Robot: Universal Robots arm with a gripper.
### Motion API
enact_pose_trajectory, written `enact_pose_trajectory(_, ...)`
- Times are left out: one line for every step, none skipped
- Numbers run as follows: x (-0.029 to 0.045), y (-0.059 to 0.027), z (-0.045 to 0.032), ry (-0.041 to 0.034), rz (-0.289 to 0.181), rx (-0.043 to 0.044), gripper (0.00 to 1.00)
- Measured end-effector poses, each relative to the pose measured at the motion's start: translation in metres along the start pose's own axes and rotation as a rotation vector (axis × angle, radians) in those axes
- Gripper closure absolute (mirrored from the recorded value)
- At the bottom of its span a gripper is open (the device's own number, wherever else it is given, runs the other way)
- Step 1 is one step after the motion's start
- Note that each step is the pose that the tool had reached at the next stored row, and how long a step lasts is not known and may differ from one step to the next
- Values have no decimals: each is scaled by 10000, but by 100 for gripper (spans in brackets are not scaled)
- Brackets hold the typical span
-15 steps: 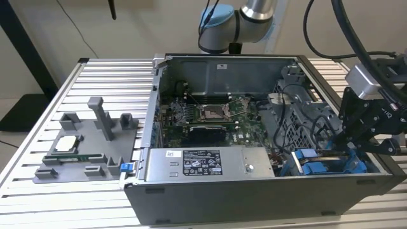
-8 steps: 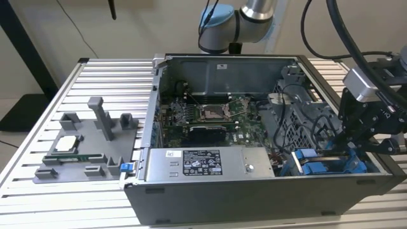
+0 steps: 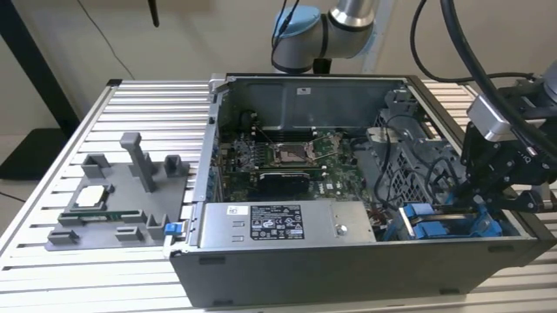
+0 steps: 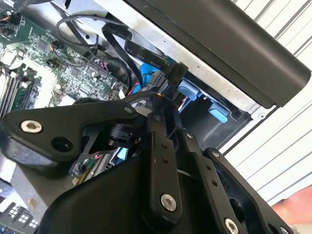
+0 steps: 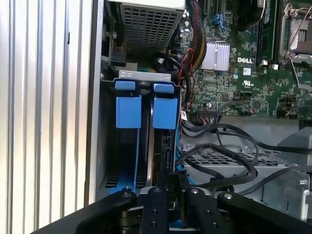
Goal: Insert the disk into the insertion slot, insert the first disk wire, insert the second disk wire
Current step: 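Insert the first disk wire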
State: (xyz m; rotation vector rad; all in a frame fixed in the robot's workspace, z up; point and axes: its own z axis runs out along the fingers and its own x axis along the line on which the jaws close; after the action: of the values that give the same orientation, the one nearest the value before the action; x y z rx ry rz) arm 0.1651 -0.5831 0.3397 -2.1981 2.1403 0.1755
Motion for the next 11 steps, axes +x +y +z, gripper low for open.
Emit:
enact_pose_trajectory(0, 4, 2, -4, 25, 2, 100)
enact_pose_trajectory(0, 5, 2, -5, 77, 5, 100)
enact_pose_trajectory(0, 6, 2, -9, 149, 11, 100)
enact_pose_trajectory(0, 7, 2, -13, 227, 19, 100)
enact_pose_trajectory(-1, 9, 0, -15, 299, 29, 100)
enact_pose_trajectory(-1, 11, -2, -17, 360, 37, 100)
enact_pose_trajectory(-1, 12, -3, -19, 405, 39, 100)
enact_pose_trajectory(-1, 13, -4, -20, 433, 40, 100)
enact_pose_trajectory(-1, 14, -4, -19, 438, 40, 100)
enact_pose_trajectory(-1, 15, -4, -19, 439, 41, 100)
enact_pose_trajectory(0, 17, -4, -19, 440, 41, 100)
